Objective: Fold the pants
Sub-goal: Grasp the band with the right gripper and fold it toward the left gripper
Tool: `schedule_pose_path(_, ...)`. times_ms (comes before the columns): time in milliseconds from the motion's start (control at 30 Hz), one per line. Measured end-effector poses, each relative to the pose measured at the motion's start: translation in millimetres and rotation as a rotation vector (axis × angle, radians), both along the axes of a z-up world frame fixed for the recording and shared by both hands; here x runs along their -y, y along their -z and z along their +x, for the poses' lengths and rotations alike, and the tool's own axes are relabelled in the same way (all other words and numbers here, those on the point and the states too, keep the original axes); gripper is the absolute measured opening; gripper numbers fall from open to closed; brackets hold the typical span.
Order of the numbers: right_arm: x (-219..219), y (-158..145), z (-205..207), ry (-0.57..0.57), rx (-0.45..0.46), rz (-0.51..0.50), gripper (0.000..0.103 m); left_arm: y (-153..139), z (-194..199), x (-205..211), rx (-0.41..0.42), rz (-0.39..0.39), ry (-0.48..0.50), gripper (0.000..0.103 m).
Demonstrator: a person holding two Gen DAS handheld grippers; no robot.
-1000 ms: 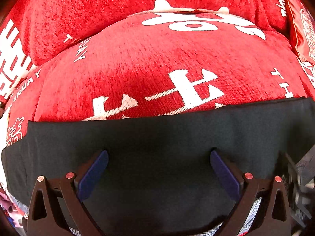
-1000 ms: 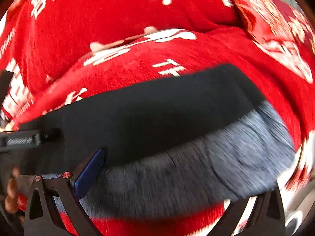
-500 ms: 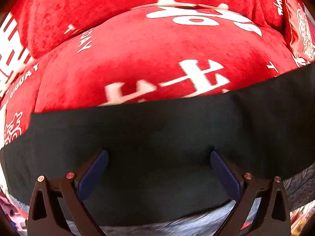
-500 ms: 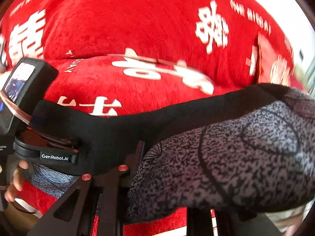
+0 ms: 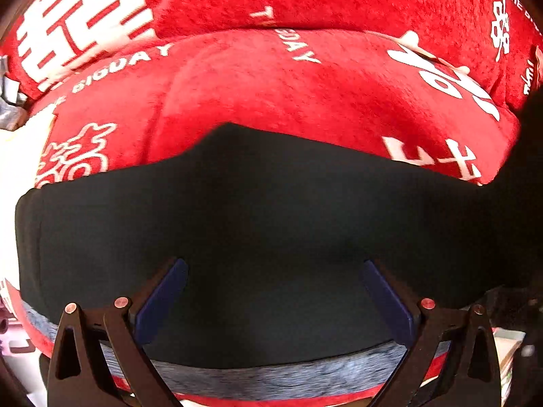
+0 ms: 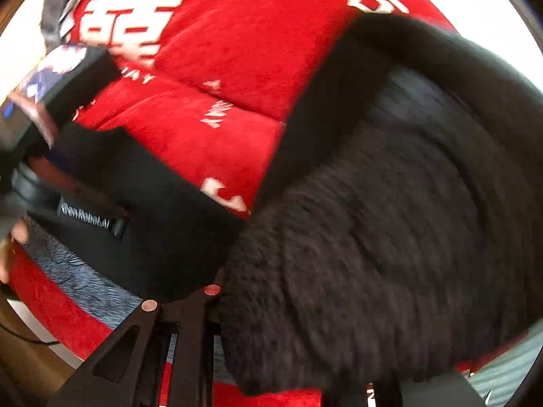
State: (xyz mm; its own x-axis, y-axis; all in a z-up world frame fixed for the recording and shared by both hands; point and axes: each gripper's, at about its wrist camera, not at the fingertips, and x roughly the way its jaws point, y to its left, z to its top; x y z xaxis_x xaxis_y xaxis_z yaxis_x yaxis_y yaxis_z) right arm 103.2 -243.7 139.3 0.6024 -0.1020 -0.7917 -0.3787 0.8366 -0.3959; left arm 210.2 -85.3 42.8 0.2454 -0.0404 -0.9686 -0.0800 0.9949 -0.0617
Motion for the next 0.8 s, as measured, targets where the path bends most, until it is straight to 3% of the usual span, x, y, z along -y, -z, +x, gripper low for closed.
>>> schedule_pose_path(167, -32, 33, -6, -0.042, -0.047, -0.060, 0.022, -8, -11, -17, 0.054, 0.062, -0.003, 0.103)
schedule_pose_path(333, -53, 66, -14, -0.062, -0.059, -0.151, 0.022, -8, -19, -37, 0.068, 0.074, -0.004, 0.103)
schedule_pose_path(533, -55, 66, -21, -0.045, -0.031, -0.156, 0.022, -6, -24, -49, 0.072, 0.058, -0.015, 0.103)
schedule_pose_path(667, -57, 56, -29, -0.033, 0.034, -0.159, 0.022, -4, -27, -61, 0.068, 0.043, -0.032, 0.103)
schedule_pose_path(700, -58, 60, -29, -0.025, 0.023, -0.161, 0.023, -3, -27, -65, 0.062, 0.036, -0.044, 0.103)
schedule_pose_path(767, -62, 70, -29, -0.021, -0.038, -0.155, 0.036, -3, -27, -74, 0.052, 0.012, -0.075, 0.103)
schedule_pose_path(800, -67, 69, -32, -0.020, -0.034, -0.164, 0.038, -4, -27, -78, 0.051, -0.001, -0.088, 0.103)
